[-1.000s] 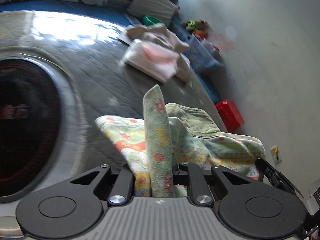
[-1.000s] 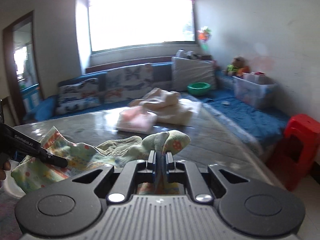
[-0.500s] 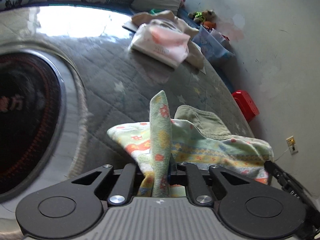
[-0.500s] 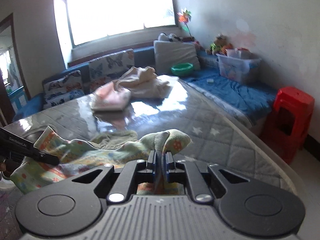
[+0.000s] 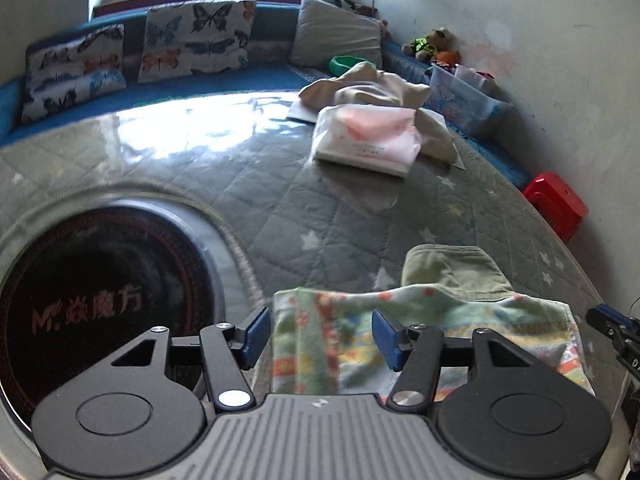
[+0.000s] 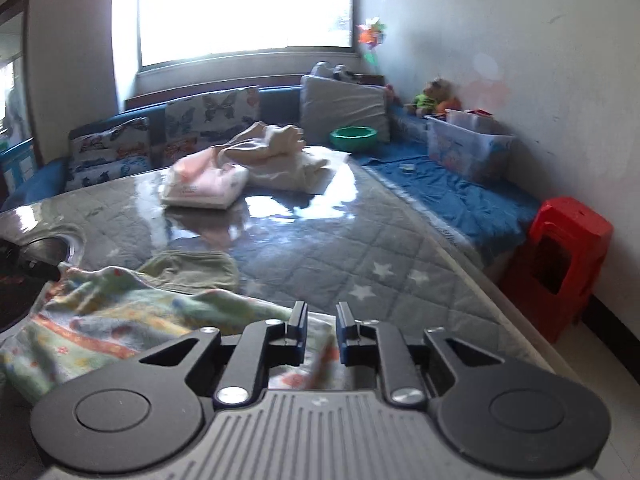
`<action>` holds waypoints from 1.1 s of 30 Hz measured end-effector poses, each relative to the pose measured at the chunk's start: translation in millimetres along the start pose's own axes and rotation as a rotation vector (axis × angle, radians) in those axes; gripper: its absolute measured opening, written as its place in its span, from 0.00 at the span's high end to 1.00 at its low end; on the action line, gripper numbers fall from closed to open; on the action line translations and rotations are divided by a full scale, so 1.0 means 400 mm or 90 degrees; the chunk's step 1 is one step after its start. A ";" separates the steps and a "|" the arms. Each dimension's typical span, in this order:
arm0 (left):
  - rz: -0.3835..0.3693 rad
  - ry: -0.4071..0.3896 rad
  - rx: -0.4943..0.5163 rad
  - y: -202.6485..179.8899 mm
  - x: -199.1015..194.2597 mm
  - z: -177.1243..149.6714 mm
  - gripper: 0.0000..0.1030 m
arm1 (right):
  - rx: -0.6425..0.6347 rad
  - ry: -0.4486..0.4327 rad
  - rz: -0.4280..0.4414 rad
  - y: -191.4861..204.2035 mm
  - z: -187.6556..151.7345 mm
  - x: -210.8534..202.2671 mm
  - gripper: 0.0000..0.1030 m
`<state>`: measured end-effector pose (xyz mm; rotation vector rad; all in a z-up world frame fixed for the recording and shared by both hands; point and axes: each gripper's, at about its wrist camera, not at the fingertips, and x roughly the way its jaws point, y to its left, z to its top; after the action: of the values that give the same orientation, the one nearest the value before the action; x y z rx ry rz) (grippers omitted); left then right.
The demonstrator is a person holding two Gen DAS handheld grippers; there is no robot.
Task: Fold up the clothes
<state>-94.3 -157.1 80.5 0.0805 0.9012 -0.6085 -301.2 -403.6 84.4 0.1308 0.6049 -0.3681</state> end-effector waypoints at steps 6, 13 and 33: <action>-0.007 0.021 0.057 -0.100 0.062 -0.008 0.43 | -0.026 0.033 0.036 0.059 0.003 0.070 0.80; 0.017 0.038 0.086 -0.139 0.114 -0.024 0.42 | -0.020 0.072 0.033 0.078 -0.019 0.133 0.78; 0.054 -0.006 0.136 -0.159 -0.009 -0.128 0.00 | 0.029 0.076 0.068 0.138 -0.067 -0.019 0.42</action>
<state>-165.8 -192.0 62.8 0.3070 0.8168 -0.6237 -300.5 -344.3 67.8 0.2296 0.7051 -0.2726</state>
